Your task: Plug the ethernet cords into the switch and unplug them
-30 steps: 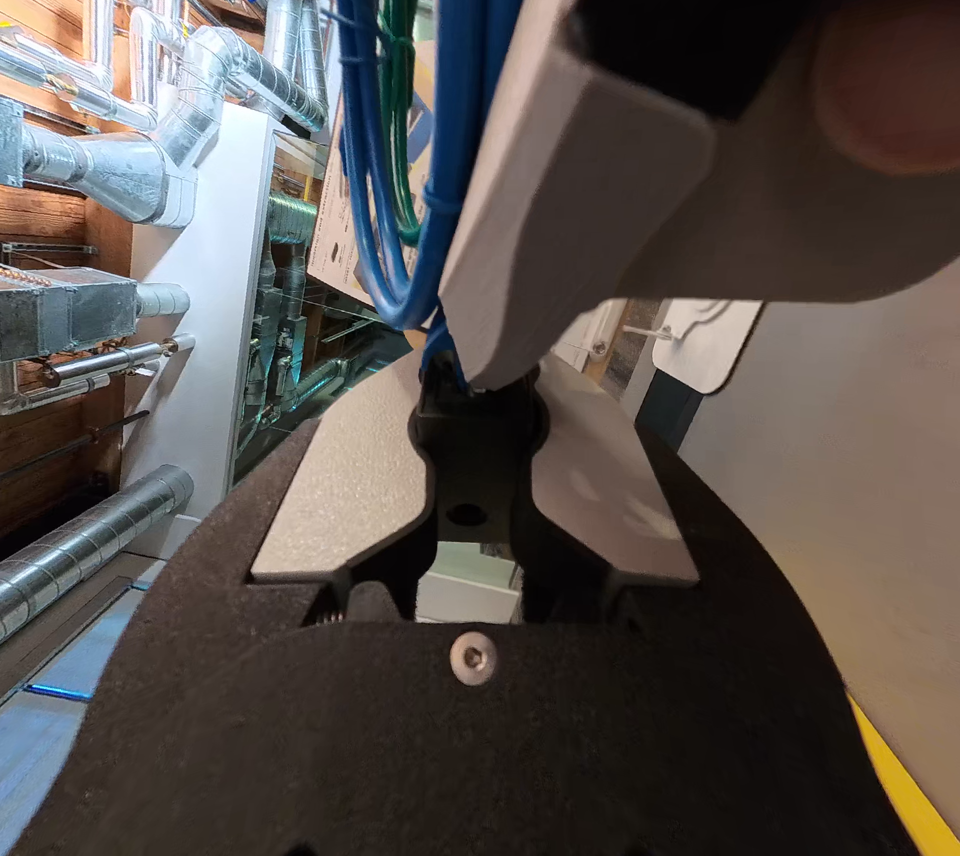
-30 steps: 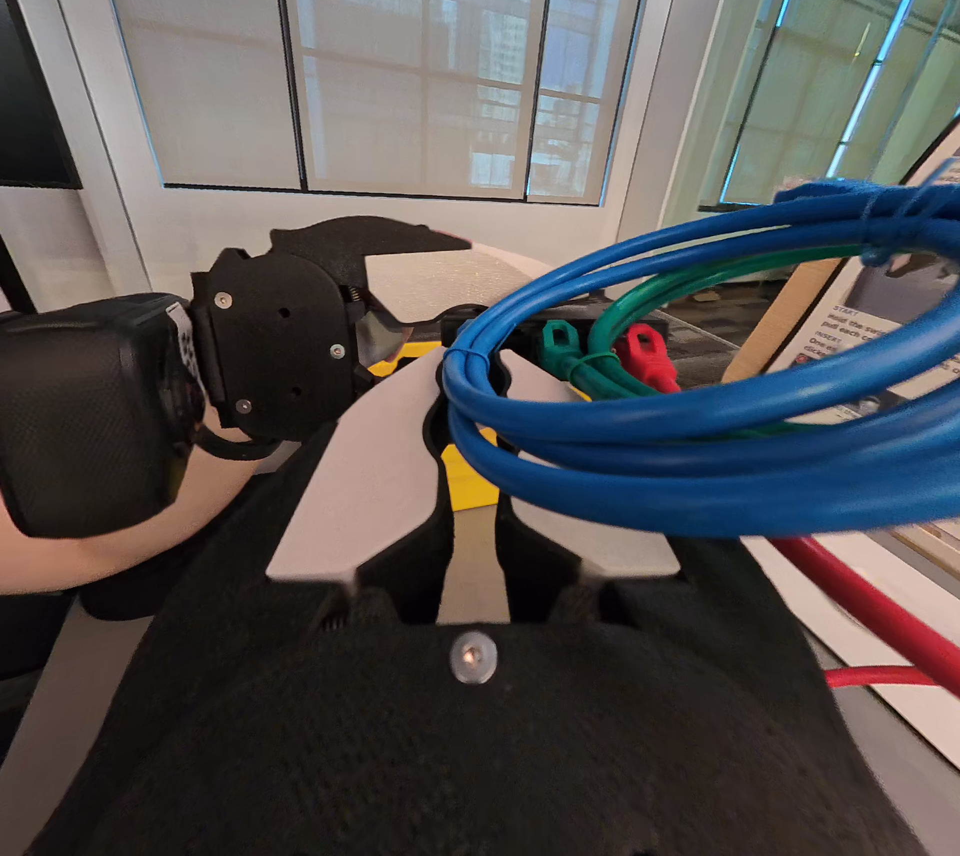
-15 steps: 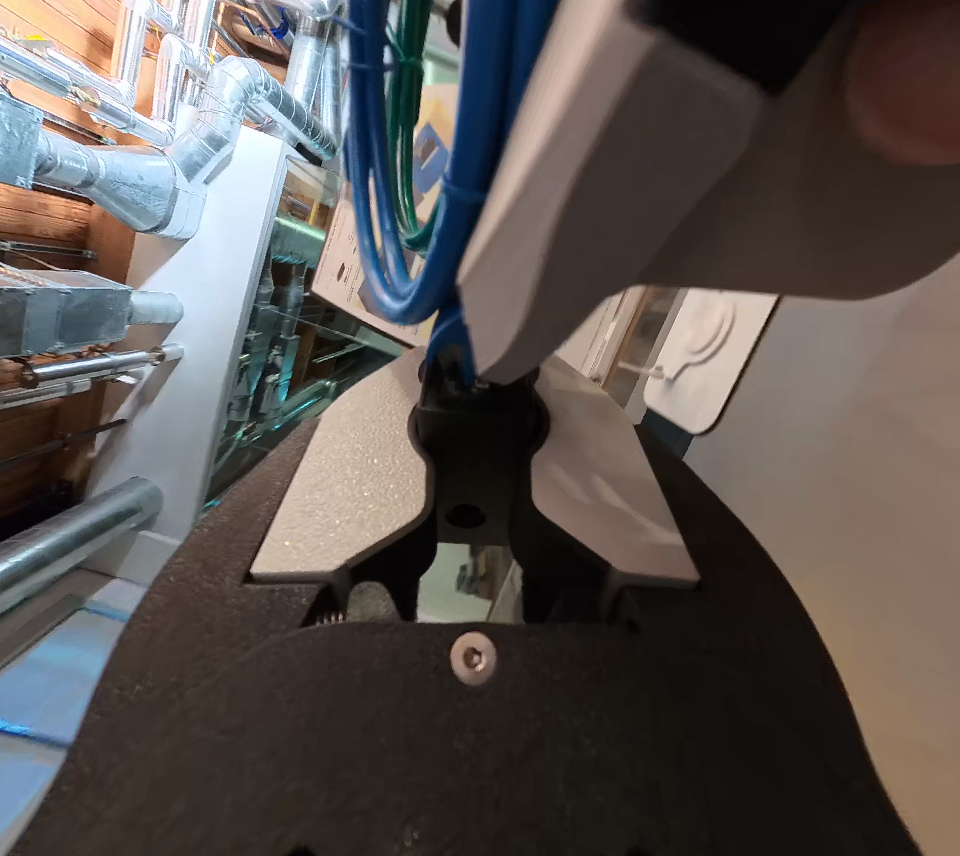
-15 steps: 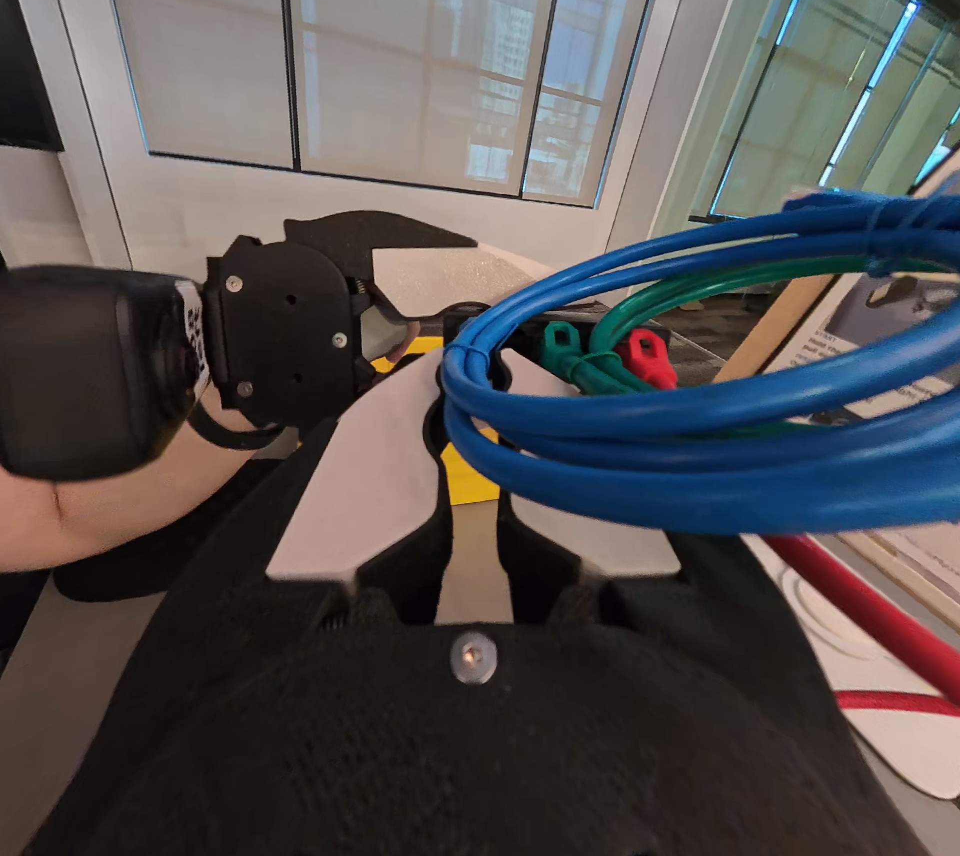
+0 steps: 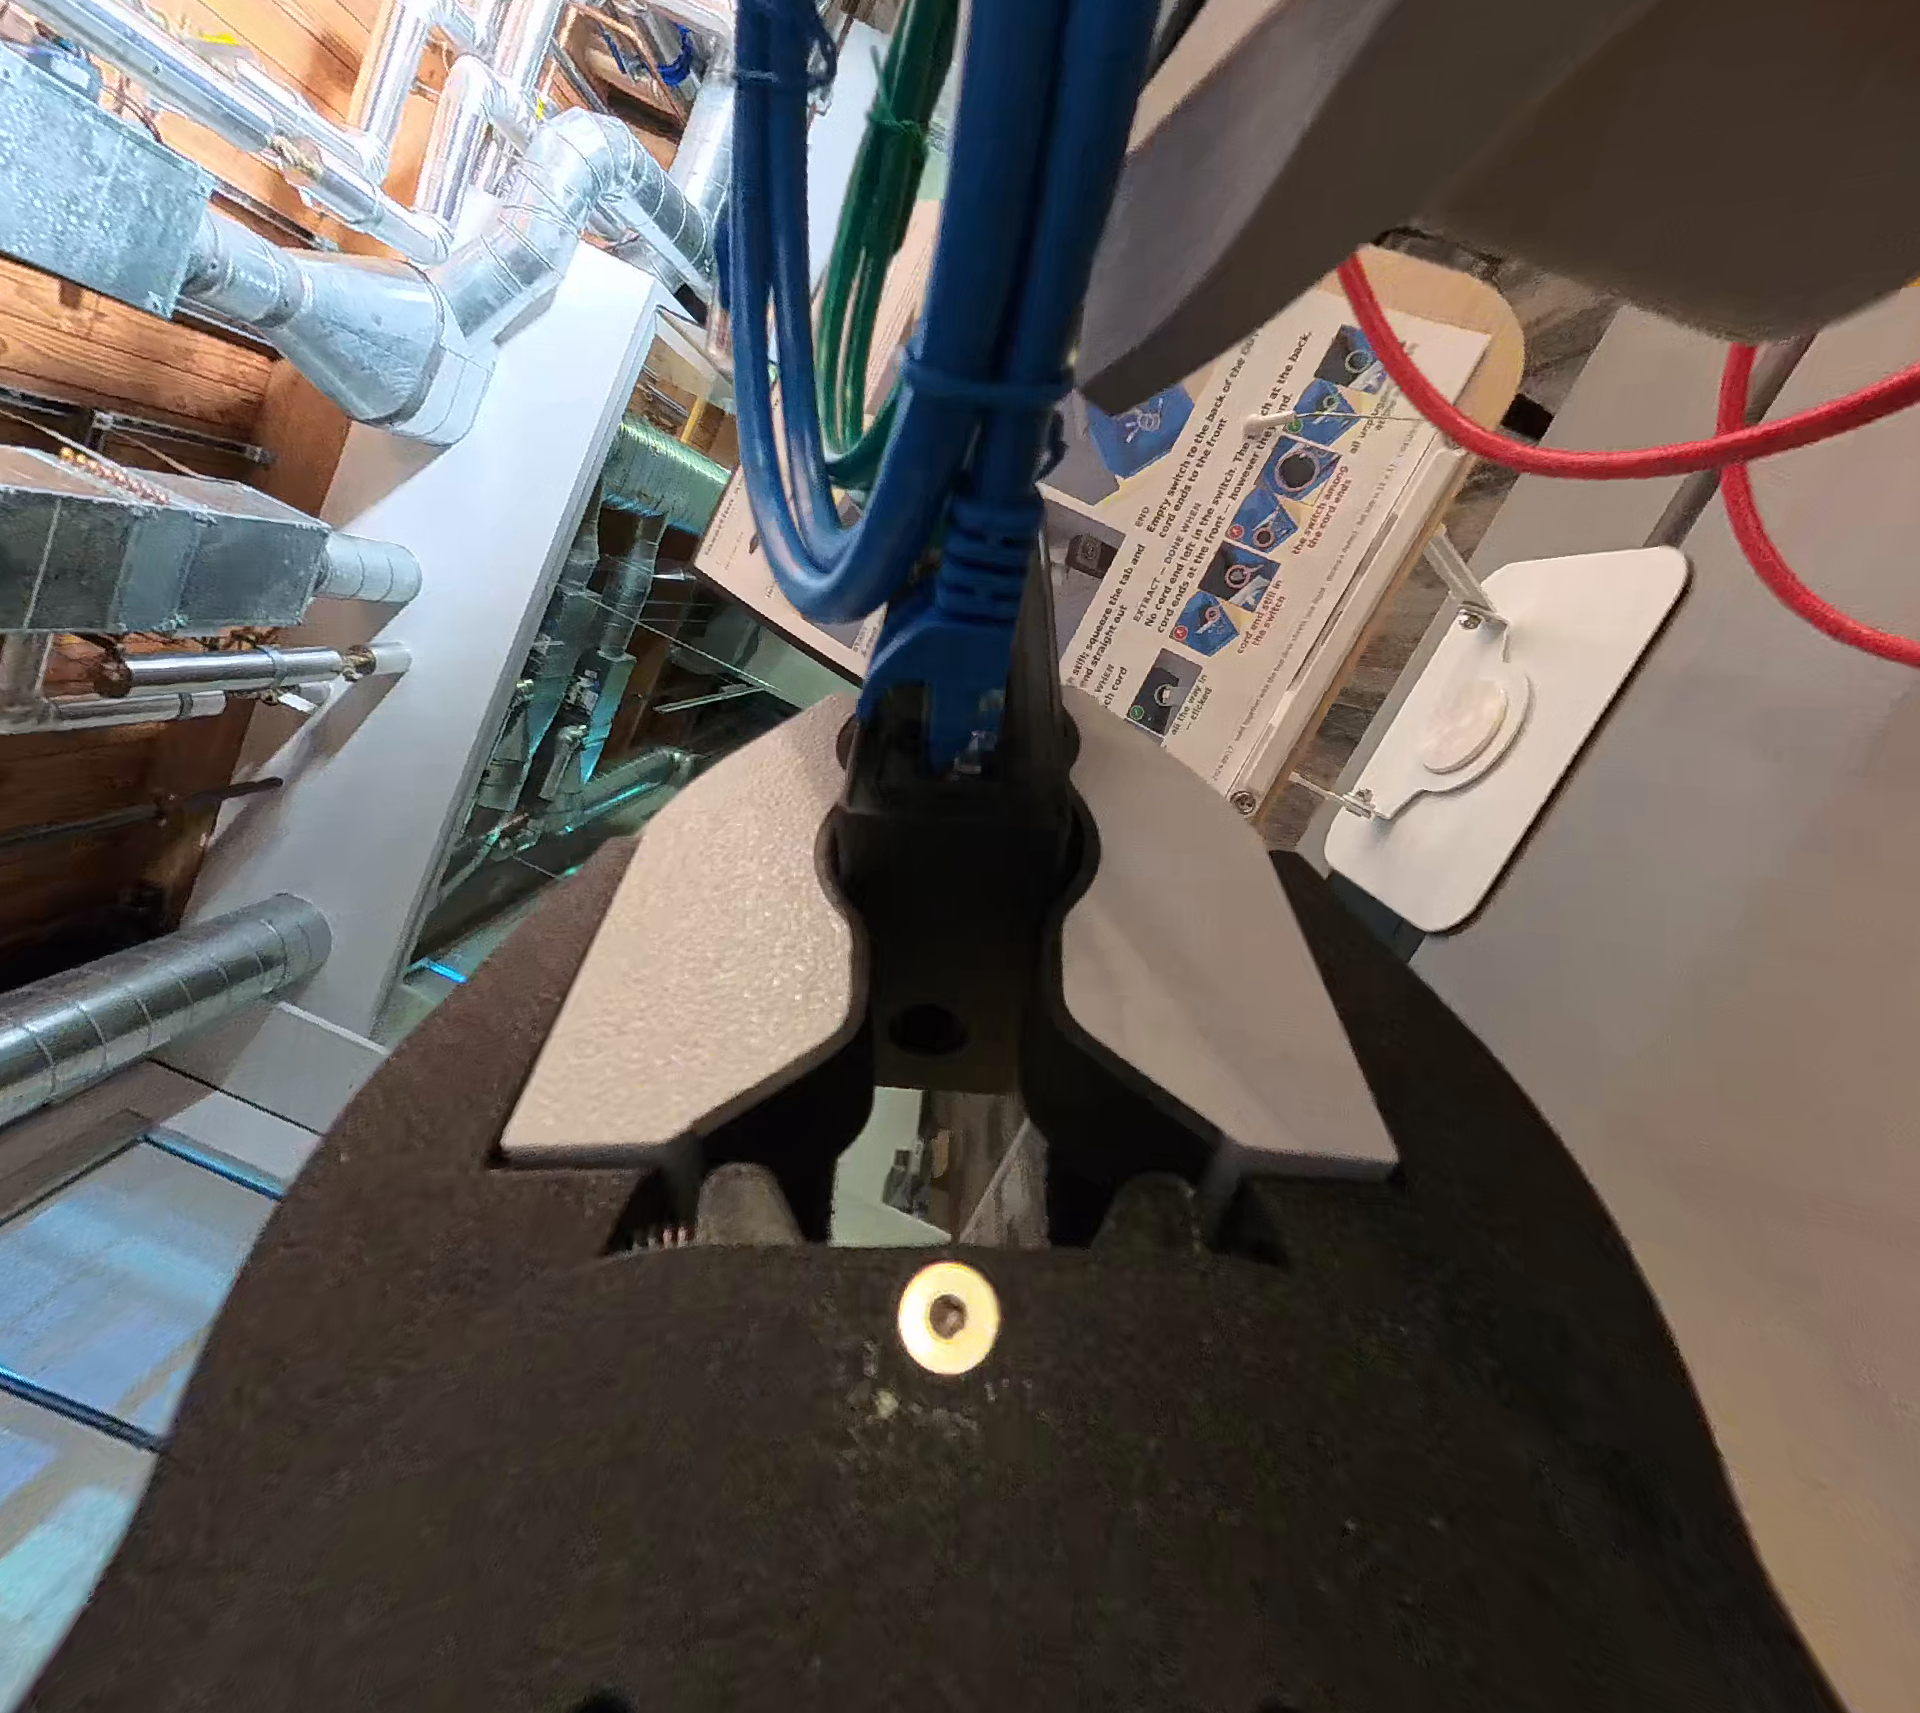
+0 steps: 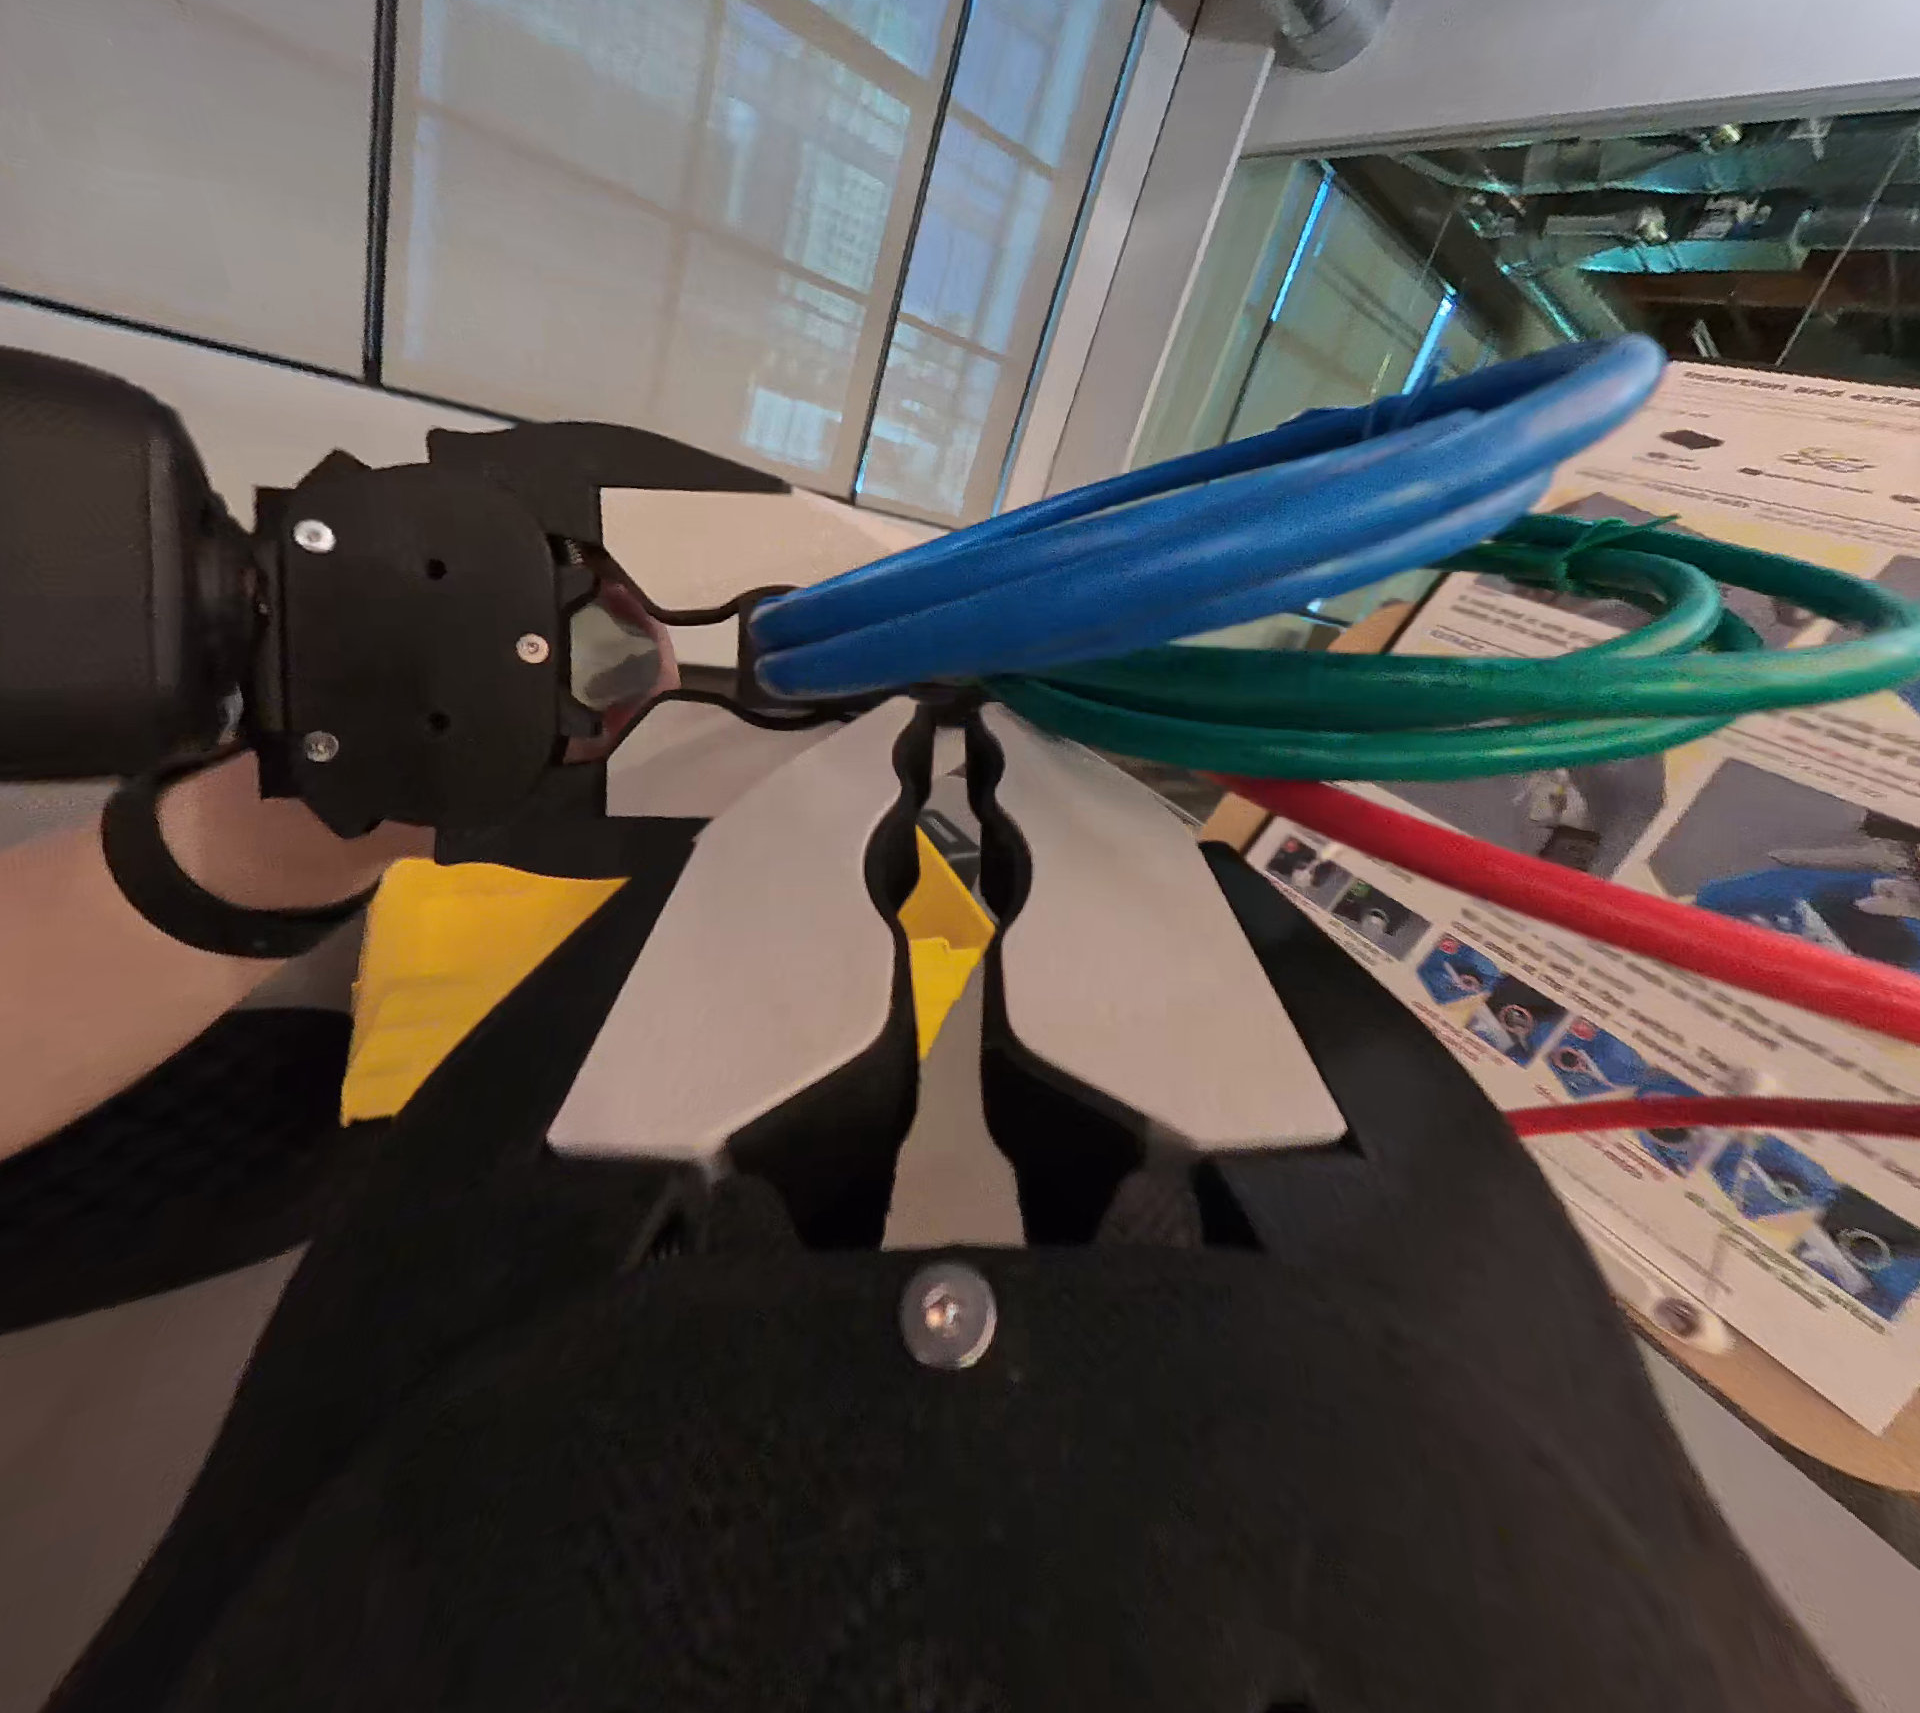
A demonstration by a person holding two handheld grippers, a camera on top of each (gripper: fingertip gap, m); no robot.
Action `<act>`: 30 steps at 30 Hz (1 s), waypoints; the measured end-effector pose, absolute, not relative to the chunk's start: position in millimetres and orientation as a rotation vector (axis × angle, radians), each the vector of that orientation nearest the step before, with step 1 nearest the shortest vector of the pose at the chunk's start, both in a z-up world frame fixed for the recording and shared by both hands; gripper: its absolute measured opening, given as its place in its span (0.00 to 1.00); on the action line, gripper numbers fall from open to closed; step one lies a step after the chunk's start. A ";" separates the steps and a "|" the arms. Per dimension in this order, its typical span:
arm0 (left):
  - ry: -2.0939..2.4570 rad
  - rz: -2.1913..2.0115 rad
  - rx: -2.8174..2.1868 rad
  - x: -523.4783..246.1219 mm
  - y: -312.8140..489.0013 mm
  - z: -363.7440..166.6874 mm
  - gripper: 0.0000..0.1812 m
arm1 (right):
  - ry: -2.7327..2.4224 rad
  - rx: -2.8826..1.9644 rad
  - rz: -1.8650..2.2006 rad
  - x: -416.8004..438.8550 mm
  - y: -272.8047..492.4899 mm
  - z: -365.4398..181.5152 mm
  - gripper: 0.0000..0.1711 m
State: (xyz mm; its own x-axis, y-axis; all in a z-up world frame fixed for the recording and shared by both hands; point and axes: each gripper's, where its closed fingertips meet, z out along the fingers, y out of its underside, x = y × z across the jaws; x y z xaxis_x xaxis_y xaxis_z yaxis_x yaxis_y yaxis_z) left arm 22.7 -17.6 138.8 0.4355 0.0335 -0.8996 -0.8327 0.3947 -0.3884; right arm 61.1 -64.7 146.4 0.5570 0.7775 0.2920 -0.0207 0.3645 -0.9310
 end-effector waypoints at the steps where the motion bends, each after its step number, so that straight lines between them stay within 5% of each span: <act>1: 0.957 0.663 -1.024 22.9 -17.9 139.3 0.16 | -0.836 -1.080 0.624 60.3 -65.7 147.2 0.04; 6: 0.970 0.595 -1.017 34.1 -22.8 136.5 0.16 | -0.776 -1.078 0.749 58.2 -65.2 149.0 0.13; 30: 1.023 0.451 -0.958 56.9 -42.5 133.8 0.16 | -0.772 -1.033 0.891 64.9 -72.3 151.8 0.08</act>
